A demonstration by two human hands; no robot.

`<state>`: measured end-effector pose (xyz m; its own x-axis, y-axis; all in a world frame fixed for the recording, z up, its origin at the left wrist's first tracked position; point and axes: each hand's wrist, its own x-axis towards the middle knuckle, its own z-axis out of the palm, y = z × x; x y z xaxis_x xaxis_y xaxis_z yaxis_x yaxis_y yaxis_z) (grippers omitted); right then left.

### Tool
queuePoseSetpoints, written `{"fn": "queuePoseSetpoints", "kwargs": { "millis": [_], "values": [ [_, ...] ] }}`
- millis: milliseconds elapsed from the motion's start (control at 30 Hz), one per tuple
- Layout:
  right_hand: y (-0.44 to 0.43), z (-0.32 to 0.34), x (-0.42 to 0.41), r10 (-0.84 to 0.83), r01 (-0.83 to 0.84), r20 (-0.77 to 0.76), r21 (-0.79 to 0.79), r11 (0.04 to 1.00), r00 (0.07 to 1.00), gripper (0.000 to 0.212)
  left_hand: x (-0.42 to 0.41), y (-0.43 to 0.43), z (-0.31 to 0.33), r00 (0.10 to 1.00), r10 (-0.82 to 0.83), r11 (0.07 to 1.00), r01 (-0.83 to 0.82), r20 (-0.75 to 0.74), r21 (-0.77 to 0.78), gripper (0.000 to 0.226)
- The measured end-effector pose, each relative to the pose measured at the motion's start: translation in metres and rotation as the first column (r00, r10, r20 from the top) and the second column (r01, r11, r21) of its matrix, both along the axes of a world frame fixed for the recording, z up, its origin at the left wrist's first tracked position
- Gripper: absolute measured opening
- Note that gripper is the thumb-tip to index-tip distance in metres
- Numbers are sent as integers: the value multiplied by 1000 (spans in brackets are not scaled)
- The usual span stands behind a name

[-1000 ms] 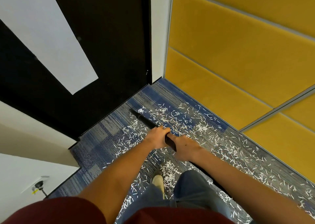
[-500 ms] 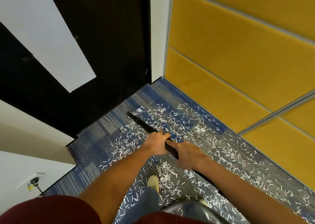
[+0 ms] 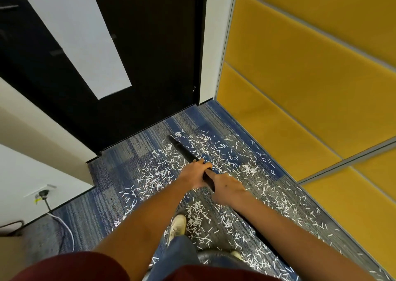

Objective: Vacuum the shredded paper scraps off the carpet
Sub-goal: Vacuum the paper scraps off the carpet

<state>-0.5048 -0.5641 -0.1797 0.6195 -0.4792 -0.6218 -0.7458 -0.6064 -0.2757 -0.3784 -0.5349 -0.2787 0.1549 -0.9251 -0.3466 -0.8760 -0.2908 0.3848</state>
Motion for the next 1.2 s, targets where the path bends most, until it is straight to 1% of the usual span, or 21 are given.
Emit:
{"fn": "queuePoseSetpoints", "kwargs": {
  "millis": [267, 400, 567, 767, 867, 1033, 1200],
  "values": [
    [-15, 0, -5, -43, 43, -2, 9, 999, 999, 66, -7, -20, 1, 1000, -14, 1000, 14, -16, 15, 33],
    [-22, 2, -5, -34, 34, 3, 9, 999, 999, 71, -6, -22, 5, 1000, -15, 1000, 14, 17, 21, 31],
    [-17, 3, 0, 22, -22, 6, 20, 1000, 1000, 75, 3, -10, 2, 998, -26, 999, 24, 50, 30, 29],
    [-4, -1, 15, 80, -80, 5, 16, 997, 997, 67, 18, 6, 3, 998, -17, 1000, 16, 63, 17, 33],
    [-5, -2, 17, 57, -57, 3, 7, 998, 998, 67, 19, 6, 3, 999, -1, 1000, 1, 43, 14, 34],
    [-12, -4, 19, -13, 12, 16, 21, 1000, 1000, 74, 18, -1, 2, 999, 31, 999, -32, -20, -32, 36],
    [-13, -7, 23, -101, 101, 17, 16, 995, 995, 65, 17, -14, 7, 999, -9, 1000, 9, -48, -11, 33]
  ]
}}
